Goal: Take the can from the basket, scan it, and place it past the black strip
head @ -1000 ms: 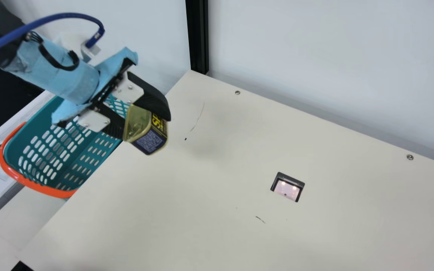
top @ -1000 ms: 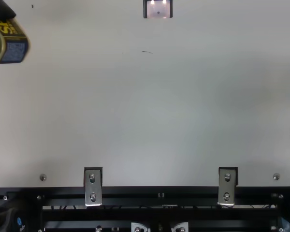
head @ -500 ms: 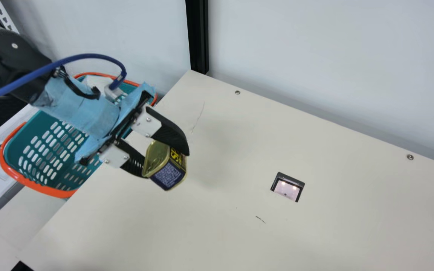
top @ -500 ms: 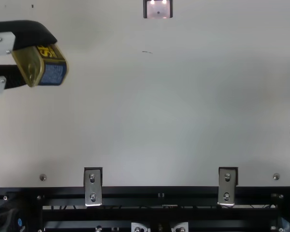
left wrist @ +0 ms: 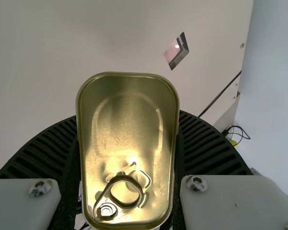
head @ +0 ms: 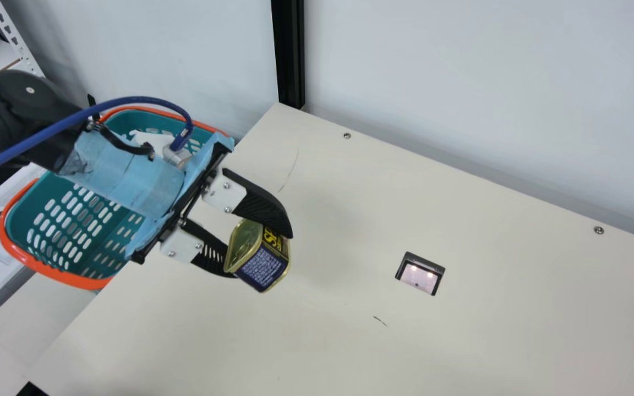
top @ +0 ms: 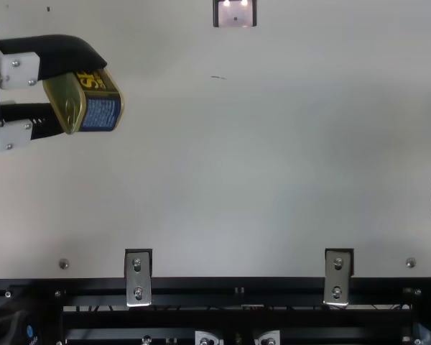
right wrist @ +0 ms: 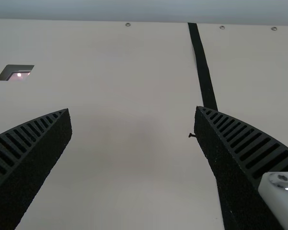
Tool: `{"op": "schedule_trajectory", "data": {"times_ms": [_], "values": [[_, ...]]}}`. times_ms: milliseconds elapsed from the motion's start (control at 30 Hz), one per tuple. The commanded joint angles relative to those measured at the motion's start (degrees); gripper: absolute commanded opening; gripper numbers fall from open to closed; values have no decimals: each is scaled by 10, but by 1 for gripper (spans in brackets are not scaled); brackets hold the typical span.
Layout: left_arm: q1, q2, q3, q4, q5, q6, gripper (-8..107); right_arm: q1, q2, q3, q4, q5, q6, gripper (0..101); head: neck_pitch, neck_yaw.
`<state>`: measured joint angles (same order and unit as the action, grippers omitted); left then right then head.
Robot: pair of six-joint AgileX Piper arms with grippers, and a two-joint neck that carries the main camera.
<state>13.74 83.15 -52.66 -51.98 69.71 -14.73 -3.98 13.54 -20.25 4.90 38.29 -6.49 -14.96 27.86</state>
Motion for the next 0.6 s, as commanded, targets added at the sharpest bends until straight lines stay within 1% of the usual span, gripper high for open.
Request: {"op": "schedule_trajectory", "data": {"times_ms": [0, 167, 267, 500, 567], "values": [[0, 0, 0, 0, 0, 0, 10, 0, 0, 0, 0, 0, 0, 101, -18, 6], [1, 1, 0, -1, 0, 2, 10, 0, 0, 0, 0, 0, 0, 101, -15, 3], [-7, -5, -2, 5, -10, 0, 10, 0, 0, 0, 0, 0, 0, 101, -9, -16], [-61, -34, -23, 19, -49, -9, 10, 0, 0, 0, 0, 0, 0, 101, -2, -107], [-81, -43, -33, 33, -63, -15, 10, 0, 0, 0, 0, 0, 0, 101, -1, -132]]}}
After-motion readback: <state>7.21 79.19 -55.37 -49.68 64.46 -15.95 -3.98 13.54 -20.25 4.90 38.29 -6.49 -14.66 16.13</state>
